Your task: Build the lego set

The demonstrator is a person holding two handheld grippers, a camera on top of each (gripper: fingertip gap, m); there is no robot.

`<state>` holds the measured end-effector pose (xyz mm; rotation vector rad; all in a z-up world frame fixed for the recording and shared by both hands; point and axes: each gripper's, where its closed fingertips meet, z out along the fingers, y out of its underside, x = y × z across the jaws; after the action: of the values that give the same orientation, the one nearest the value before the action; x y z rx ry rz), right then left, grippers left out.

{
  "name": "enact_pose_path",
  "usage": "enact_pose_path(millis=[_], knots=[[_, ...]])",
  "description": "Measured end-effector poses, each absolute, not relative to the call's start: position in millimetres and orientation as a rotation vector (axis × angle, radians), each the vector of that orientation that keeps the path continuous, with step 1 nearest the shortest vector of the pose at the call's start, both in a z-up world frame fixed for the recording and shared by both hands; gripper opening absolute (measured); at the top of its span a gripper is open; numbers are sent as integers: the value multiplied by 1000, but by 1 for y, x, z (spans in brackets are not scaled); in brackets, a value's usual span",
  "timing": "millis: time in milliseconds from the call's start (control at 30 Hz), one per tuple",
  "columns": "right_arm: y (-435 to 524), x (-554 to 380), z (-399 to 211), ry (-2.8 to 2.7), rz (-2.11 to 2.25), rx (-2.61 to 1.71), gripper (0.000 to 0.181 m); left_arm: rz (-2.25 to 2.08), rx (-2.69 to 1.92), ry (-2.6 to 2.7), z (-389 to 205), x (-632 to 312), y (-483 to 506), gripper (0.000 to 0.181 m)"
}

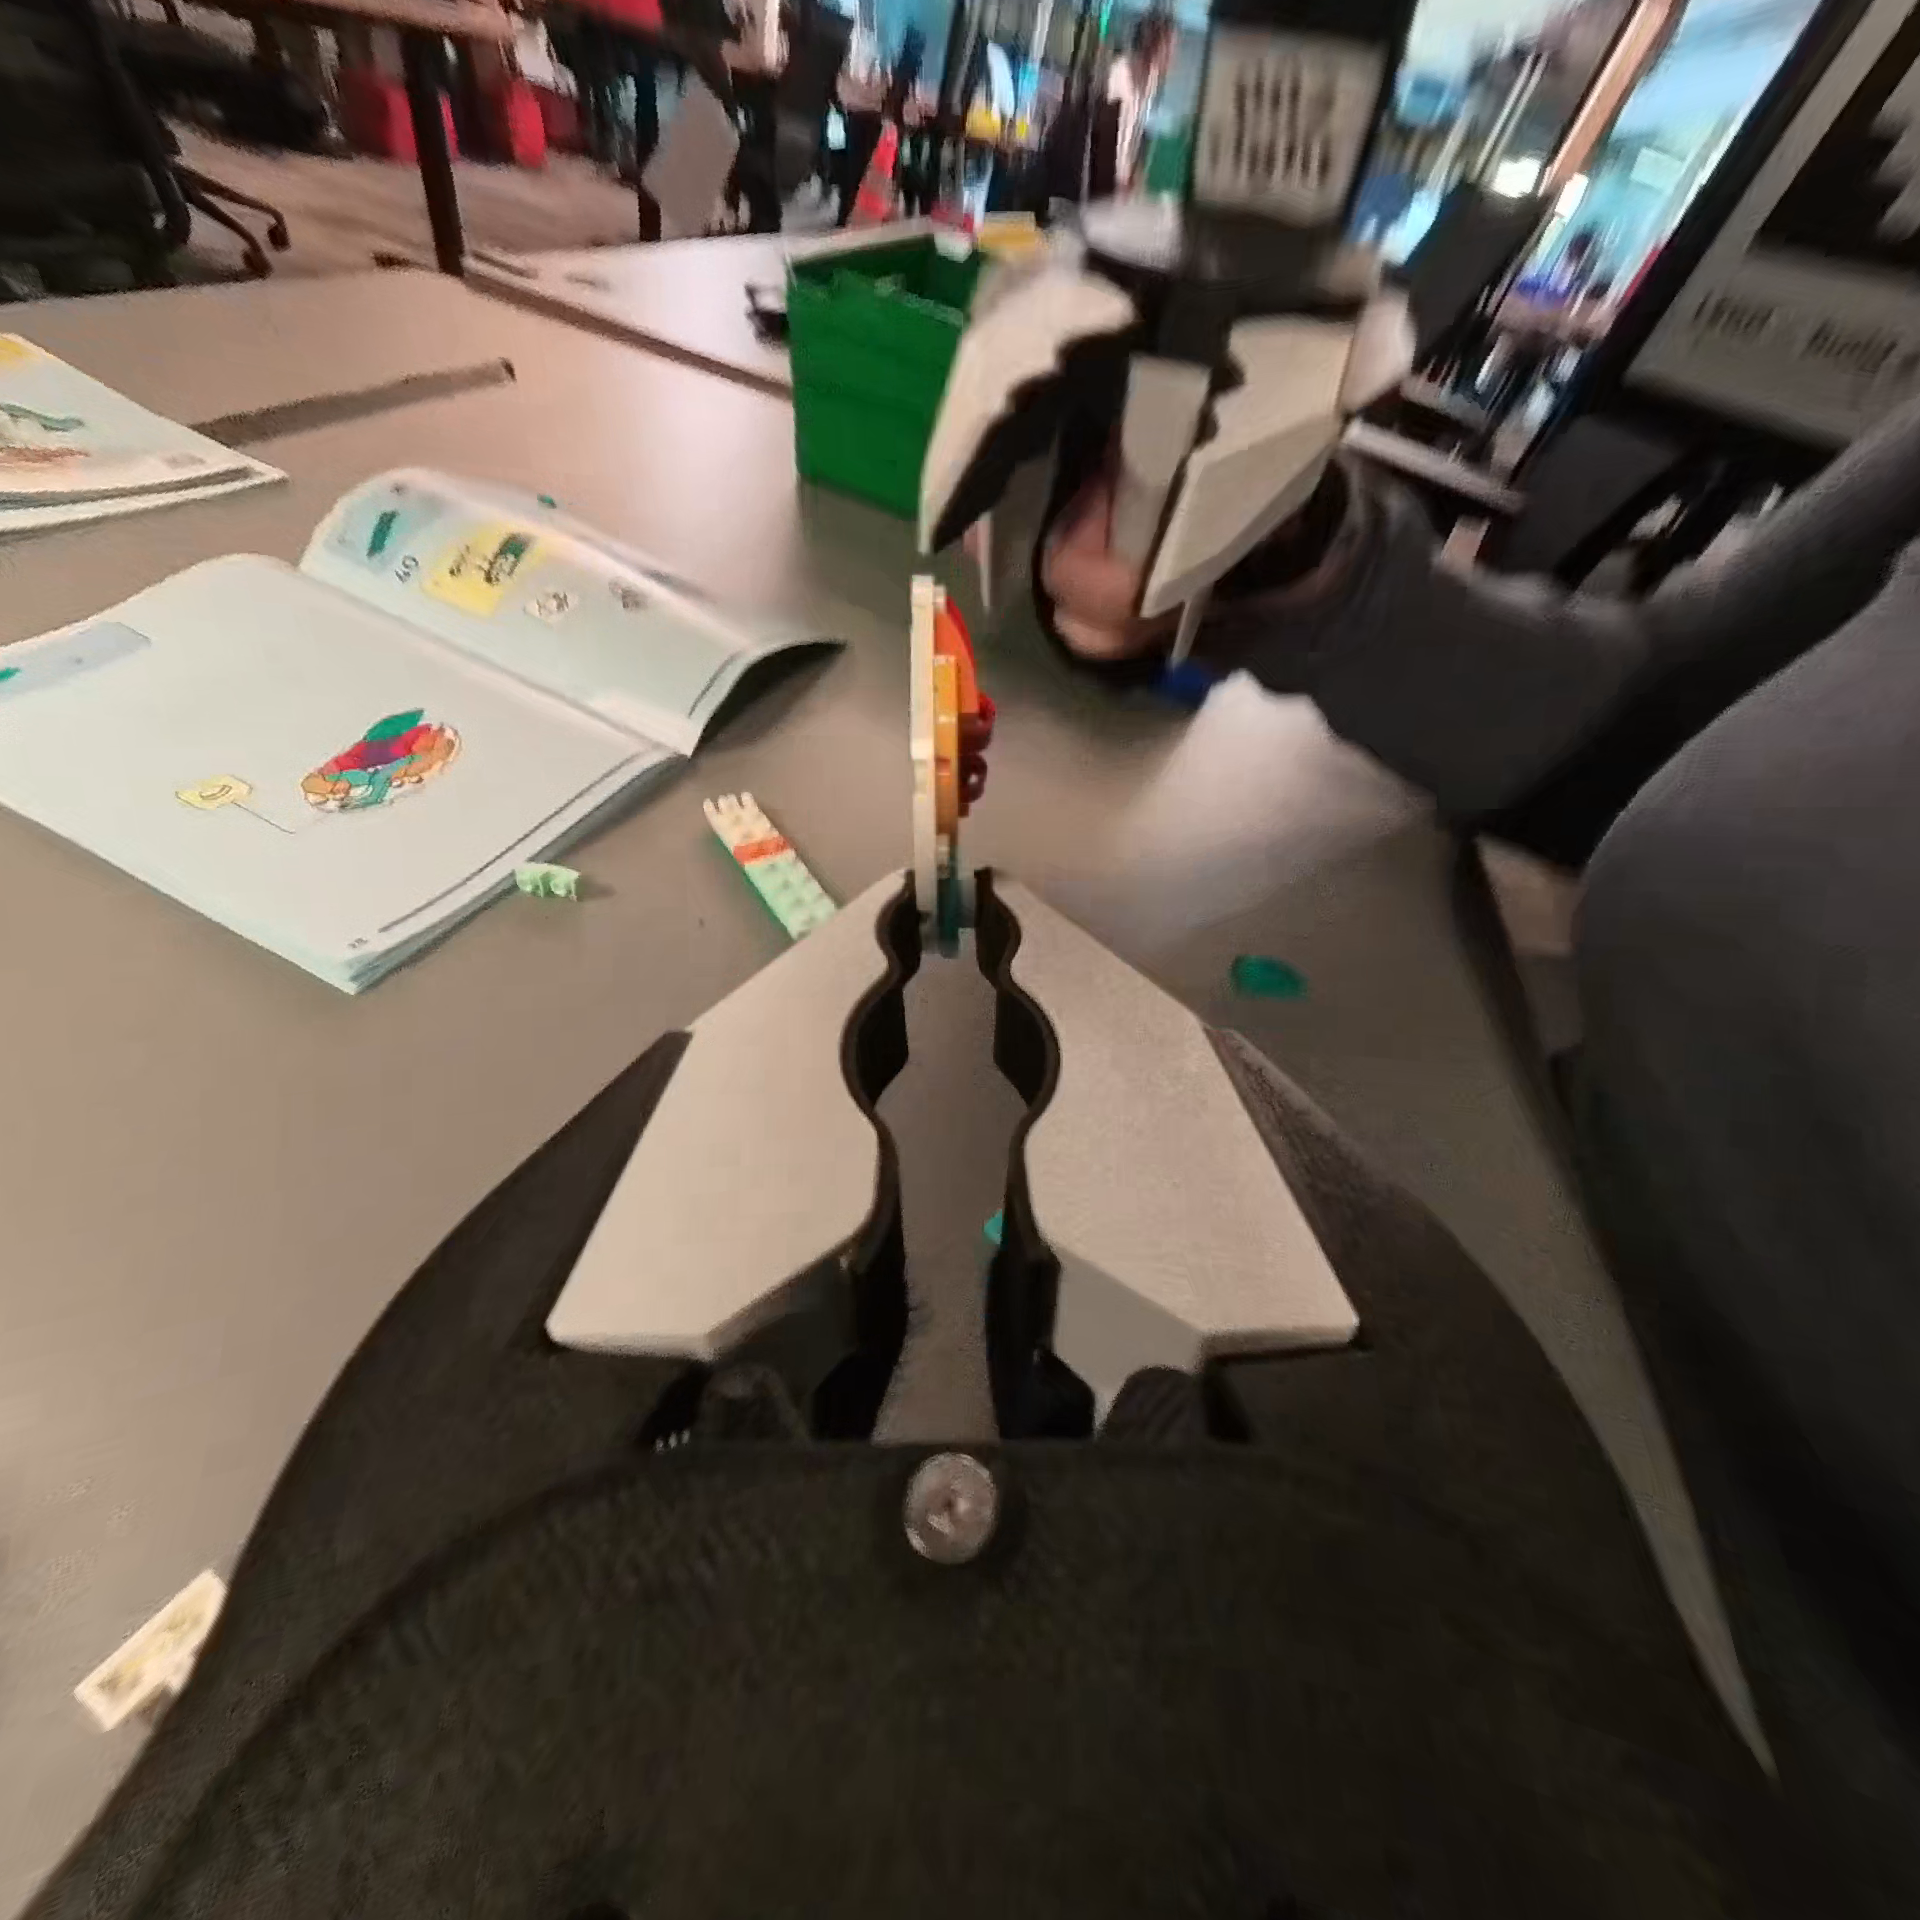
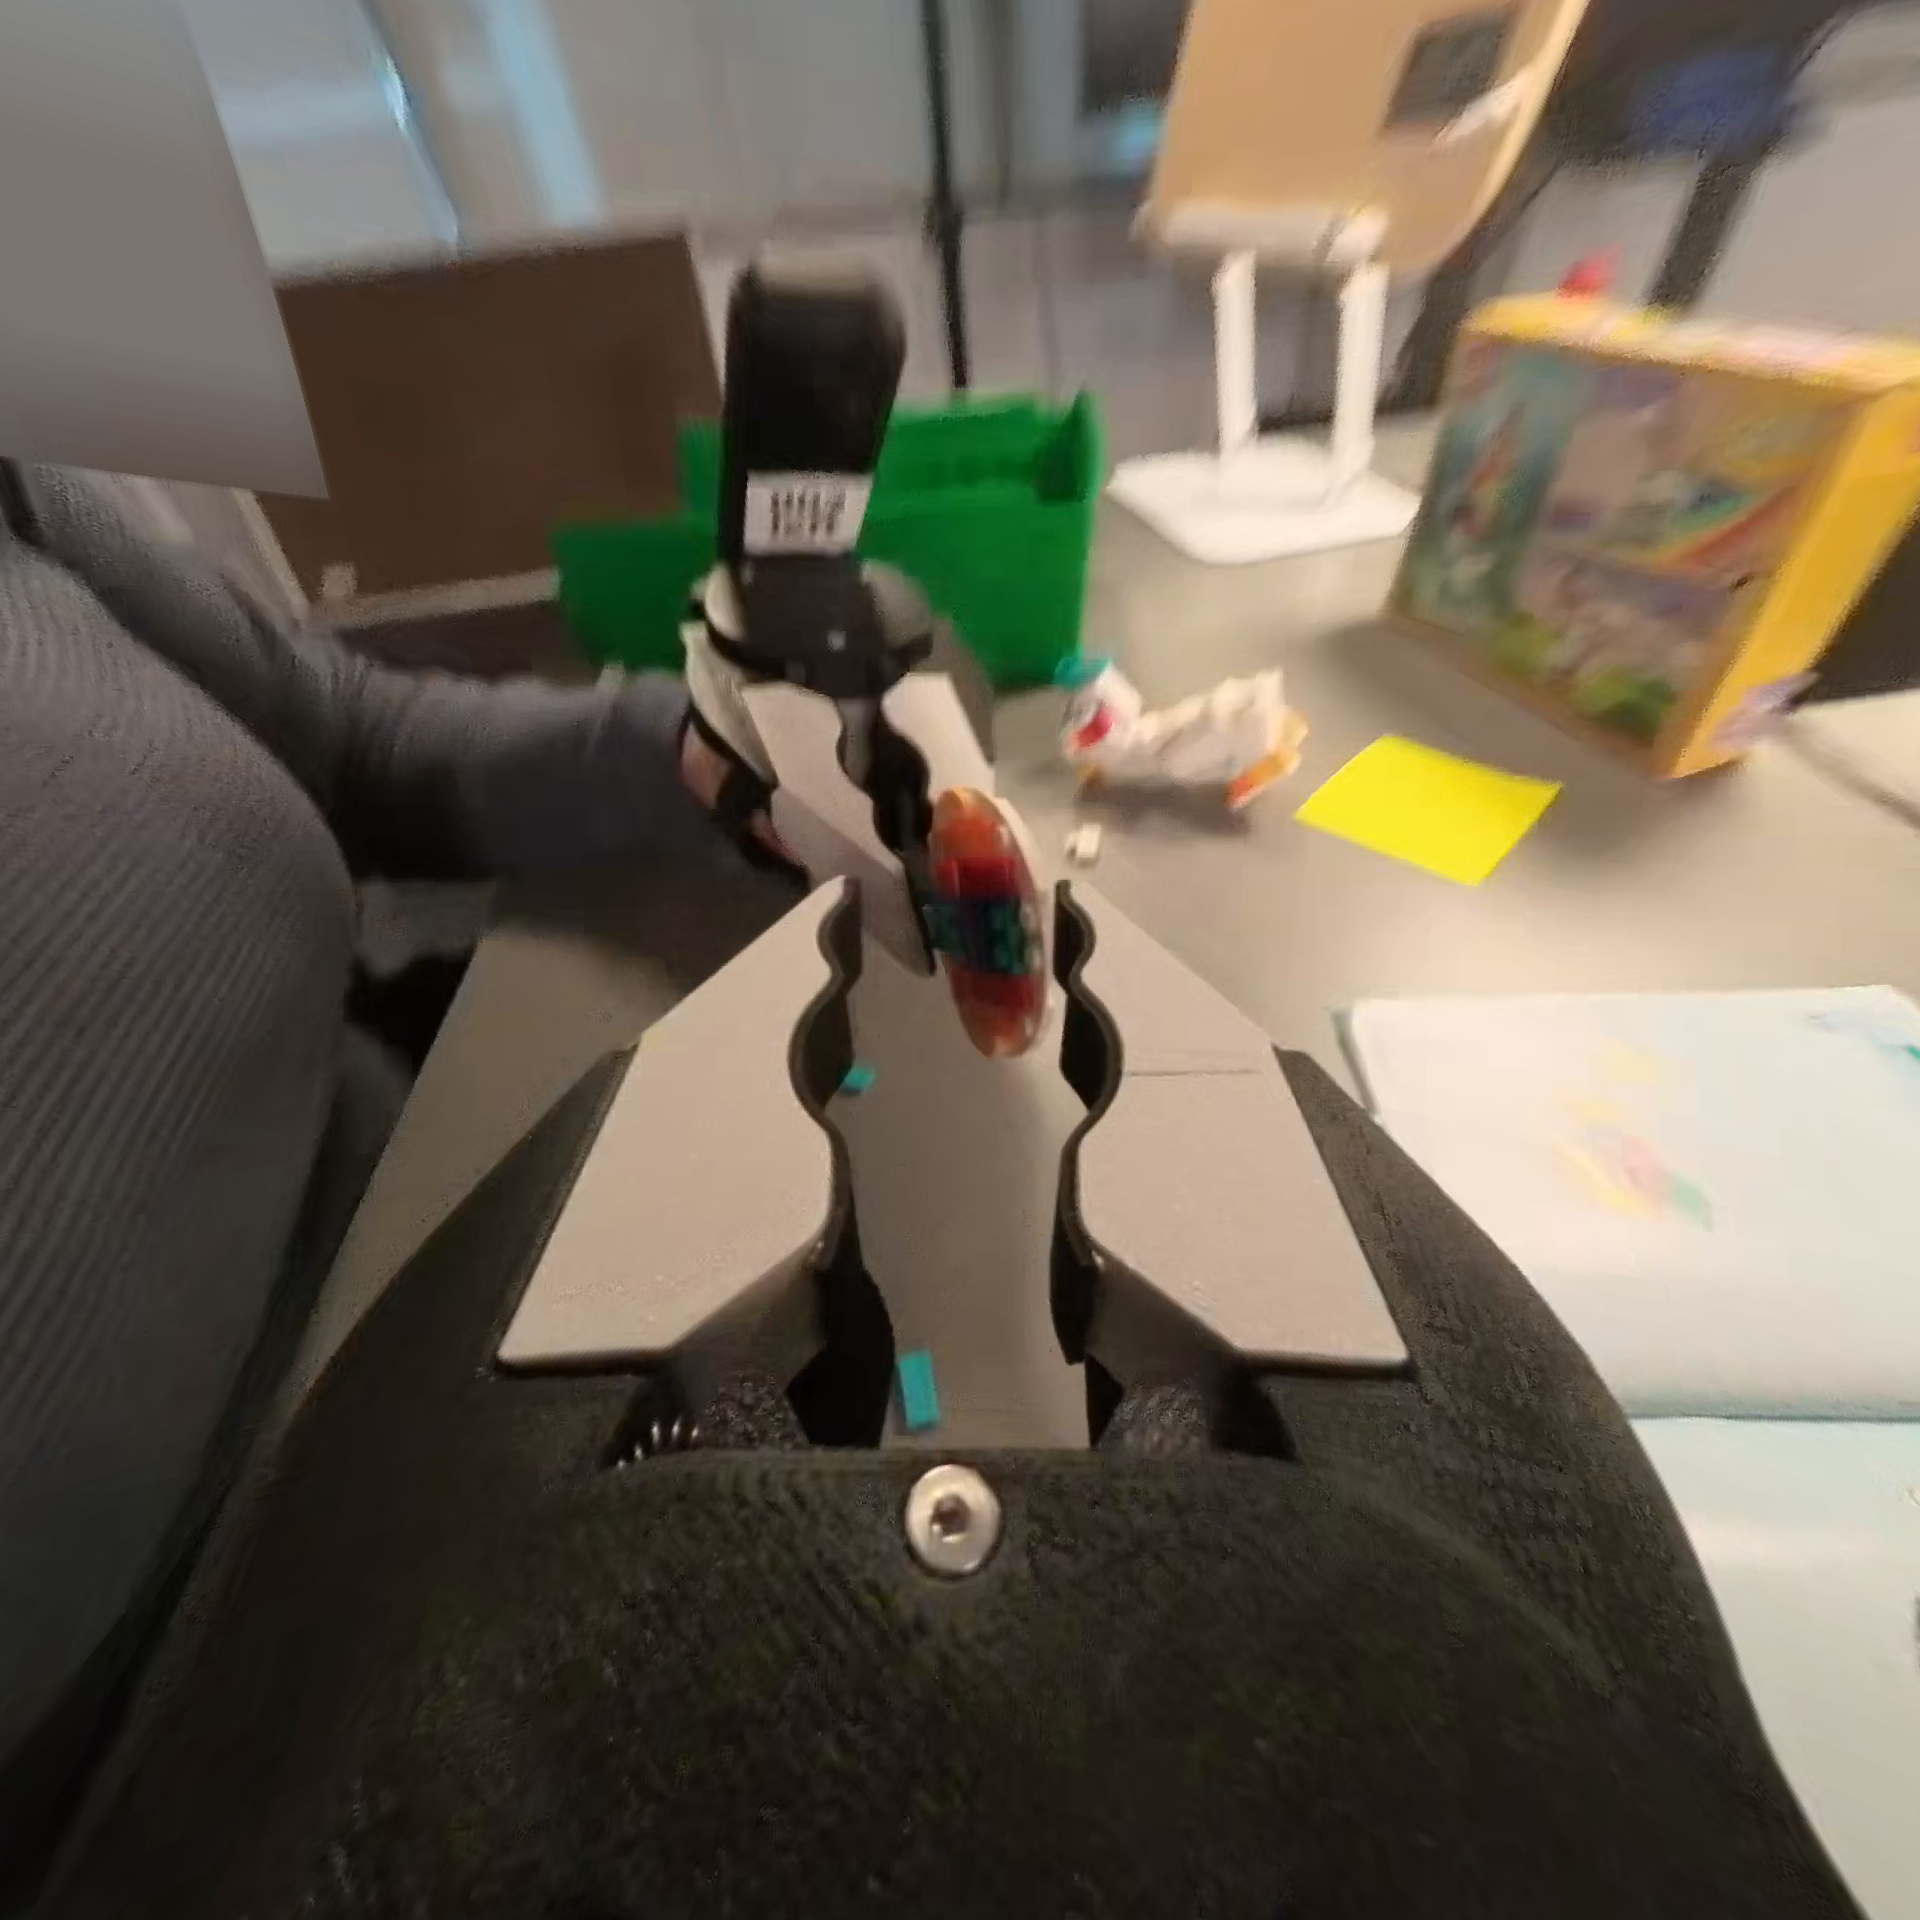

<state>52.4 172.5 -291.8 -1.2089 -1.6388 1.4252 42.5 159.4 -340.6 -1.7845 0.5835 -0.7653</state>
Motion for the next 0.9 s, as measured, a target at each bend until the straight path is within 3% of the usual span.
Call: enact_pose_path(millis=[67, 200, 267, 433, 533, 600, 733, 900], knots=[[163, 51, -300, -1821, 1338, -1214, 38, -725, -1820, 685, -350, 51, 154, 8], [145, 56, -322, -2098, 1186, -1183, 26, -730, -1812, 777, -353, 64, 146, 8], [145, 58, -327, -2136, 1140, -1174, 13, -717, -1798, 814, -353, 65, 143, 9], [150, 61, -324, -2027, 1226, -1208, 10, -684, -1725, 714, -334, 55, 150, 12], [174, 54, -320, -1831, 1083, -1153, 10, -641, -1736, 495, -325, 29, 167, 48], [190, 50, -313, -1687, 902, -1082, 10, -730, -1750, 337, -319, 17, 174, 57], [211, 46, -307, -1539, 411, -927, 10, -1116, -1659, 83, -298, 26, 177, 59], [212, 37, -313, -1535, -43, -721, 10, -1353, -1591, -139, -294, 37, 192, 46]])
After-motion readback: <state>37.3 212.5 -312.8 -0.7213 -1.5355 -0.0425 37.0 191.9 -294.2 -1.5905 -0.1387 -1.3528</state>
